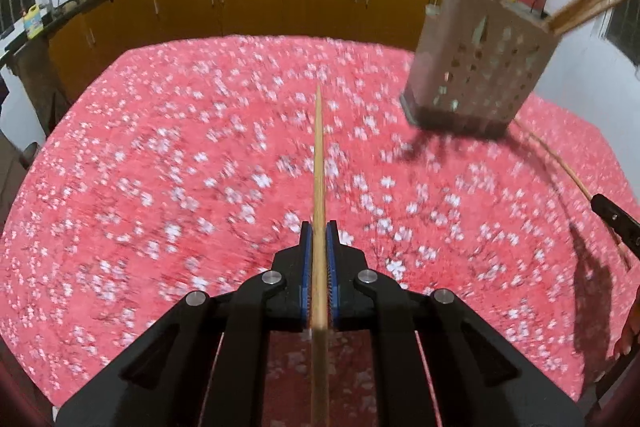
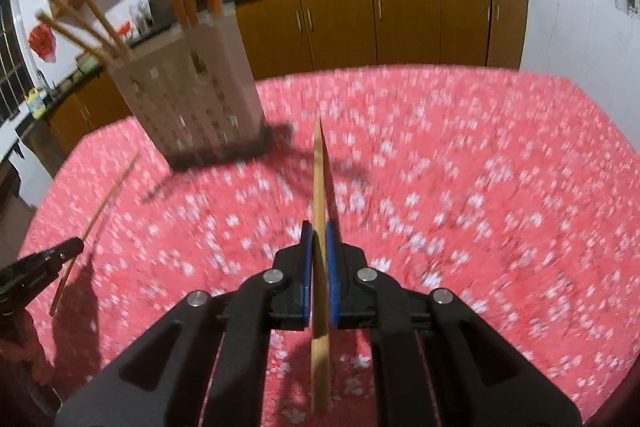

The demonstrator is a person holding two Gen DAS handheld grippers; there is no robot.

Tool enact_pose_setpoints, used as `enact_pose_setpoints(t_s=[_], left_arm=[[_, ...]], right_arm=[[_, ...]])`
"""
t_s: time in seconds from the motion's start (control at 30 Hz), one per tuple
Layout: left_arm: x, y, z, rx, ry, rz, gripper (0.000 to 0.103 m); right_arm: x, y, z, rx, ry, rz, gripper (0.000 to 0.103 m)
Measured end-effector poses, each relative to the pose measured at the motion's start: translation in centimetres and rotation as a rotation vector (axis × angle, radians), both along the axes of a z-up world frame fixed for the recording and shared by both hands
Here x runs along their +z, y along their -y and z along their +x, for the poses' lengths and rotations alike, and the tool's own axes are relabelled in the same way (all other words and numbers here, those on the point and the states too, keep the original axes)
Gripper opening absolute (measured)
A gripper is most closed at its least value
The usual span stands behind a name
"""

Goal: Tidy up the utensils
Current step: 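Lift the chopsticks upright with both grippers above the utensil holder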

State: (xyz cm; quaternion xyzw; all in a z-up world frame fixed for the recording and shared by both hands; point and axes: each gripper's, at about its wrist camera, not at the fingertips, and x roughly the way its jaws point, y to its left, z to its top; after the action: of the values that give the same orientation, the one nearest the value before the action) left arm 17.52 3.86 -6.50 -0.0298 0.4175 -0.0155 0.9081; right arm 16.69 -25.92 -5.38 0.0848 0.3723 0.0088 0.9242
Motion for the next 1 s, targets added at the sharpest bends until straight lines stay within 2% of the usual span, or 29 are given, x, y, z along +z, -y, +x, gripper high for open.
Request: enact_pose_setpoints(t_s=[0.3,0.43,0.53,0.77,1.0], left_arm=[[7.7,-1.6,-1.5,-0.014,0.183,-0.091,0.008],[10.2,-1.3,-1.6,-0.034,0.256,-0.109,0.008],[11.2,-1.3,-1.5,-0.038,0.279,-0.112,0.007],[14.7,-0.2,-1.9,-0.082,0.356,-0.130,0.007],[19.1,3.0,-2.1,-0.156,0.476,-0.188,0.007]], right_arm=[[7.1,0.7,-1.7,-0.014,0.204,0.004,0.008],[9.0,0.8,-2.1,-0.016,0.261,-0.003,0.008],[10.0,0.9,-2.2,-0.010,0.285,-0.004,0.008],[14.6,0.8,-3.0,0.046,0.370,0.065,0.008],[20.7,-0.6,-4.1,0.121,0.530,0.131,0.008]])
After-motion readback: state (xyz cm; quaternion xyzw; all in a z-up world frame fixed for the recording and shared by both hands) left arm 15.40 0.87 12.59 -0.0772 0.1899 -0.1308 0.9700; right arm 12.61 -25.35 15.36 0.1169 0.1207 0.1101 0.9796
